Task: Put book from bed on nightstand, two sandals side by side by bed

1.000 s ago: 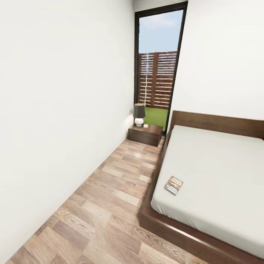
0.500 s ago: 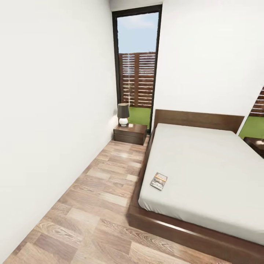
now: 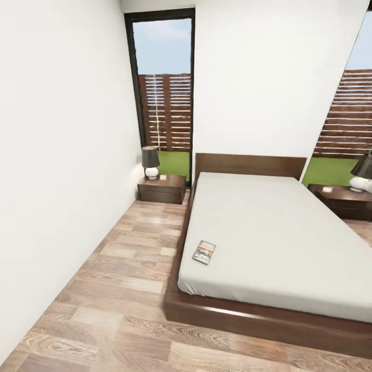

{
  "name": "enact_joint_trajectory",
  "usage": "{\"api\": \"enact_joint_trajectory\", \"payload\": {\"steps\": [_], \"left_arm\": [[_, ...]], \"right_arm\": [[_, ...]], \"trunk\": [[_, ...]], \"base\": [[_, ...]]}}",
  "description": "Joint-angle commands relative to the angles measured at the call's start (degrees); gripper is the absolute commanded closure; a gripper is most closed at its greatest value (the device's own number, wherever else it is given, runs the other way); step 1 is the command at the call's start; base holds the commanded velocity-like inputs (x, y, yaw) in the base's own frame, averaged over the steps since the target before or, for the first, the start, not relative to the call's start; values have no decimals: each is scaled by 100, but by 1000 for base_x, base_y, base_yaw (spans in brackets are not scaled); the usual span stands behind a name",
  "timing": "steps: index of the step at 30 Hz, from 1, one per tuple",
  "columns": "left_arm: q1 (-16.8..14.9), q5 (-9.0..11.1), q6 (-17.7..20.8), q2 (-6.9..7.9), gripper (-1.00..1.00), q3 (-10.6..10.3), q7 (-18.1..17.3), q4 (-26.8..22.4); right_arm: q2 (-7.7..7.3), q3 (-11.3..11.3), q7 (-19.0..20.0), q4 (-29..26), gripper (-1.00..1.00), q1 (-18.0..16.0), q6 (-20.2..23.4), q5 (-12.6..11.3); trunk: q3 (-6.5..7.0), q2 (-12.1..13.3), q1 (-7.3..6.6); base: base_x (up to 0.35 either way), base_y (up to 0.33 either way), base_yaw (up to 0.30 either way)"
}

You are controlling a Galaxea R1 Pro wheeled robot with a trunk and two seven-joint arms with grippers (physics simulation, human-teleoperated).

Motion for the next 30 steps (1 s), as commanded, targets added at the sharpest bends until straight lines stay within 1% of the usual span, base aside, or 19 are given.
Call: {"api": "enact_joint_trajectory", "payload": {"steps": [1,18,27,30], "left_arm": [[-4,39,-12,2,-100,7,-38,7],[-4,42,-12,2,-100,7,-38,7],[-4,43,-12,2,-100,7,-38,7],[-4,43,-12,2,-100,7,-38,7]], "right_arm": [[0,6,20,13,-100,-10,3,-54],[0,6,23,13,-100,-11,3,-54],[0,6,26,13,-100,-10,8,-37],[0,6,26,13,-100,-10,8,-37]], "trunk": [[-12,-12,3],[-12,-12,3],[-12,-12,3],[-12,-12,3]], "base": [[0,0,-300],[0,0,-296],[2,0,-28],[132,0,-1]]}}
